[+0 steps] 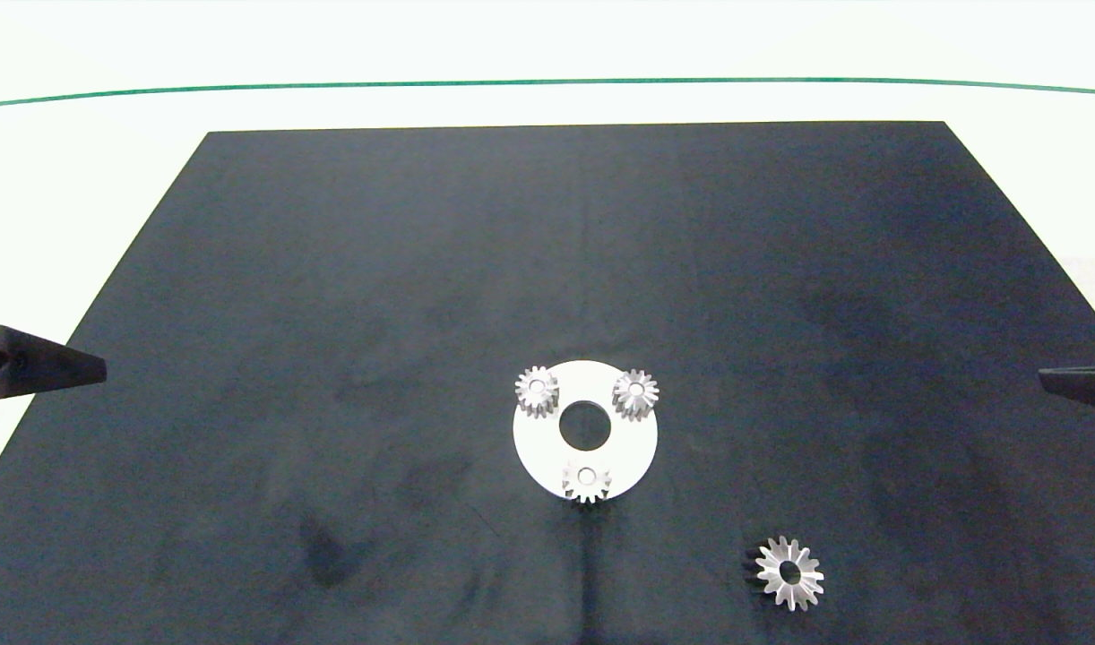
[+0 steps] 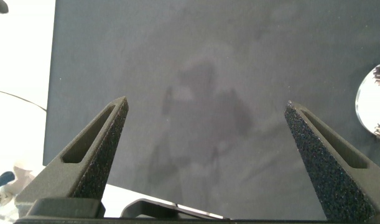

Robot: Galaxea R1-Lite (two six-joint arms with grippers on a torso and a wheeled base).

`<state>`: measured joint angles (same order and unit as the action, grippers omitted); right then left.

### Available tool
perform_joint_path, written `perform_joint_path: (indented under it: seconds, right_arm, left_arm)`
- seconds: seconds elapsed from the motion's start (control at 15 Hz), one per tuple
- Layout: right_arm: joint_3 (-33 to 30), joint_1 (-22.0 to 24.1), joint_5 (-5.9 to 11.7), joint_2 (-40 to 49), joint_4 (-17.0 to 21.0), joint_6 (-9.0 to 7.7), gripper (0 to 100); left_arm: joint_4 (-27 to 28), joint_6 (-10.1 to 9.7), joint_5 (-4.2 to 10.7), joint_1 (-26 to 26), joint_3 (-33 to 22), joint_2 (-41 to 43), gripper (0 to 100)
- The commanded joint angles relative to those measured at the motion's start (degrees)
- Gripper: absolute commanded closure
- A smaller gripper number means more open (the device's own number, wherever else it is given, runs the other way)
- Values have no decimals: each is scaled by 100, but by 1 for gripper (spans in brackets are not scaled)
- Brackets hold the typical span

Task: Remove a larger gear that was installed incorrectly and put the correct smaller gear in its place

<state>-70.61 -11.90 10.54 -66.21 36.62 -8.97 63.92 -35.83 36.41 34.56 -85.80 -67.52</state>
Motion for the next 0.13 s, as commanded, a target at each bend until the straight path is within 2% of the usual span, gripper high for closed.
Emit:
perform_joint_path:
  seconds: [0.07,0.13]
  right_arm:
    - [144,3,18,117,-41,-26,0]
    - [161,3,18,134,-199,-26,0]
  left_arm:
    - [16,6,24,-2,10,55,0]
    - [-19,6,24,-2,-16,64,0]
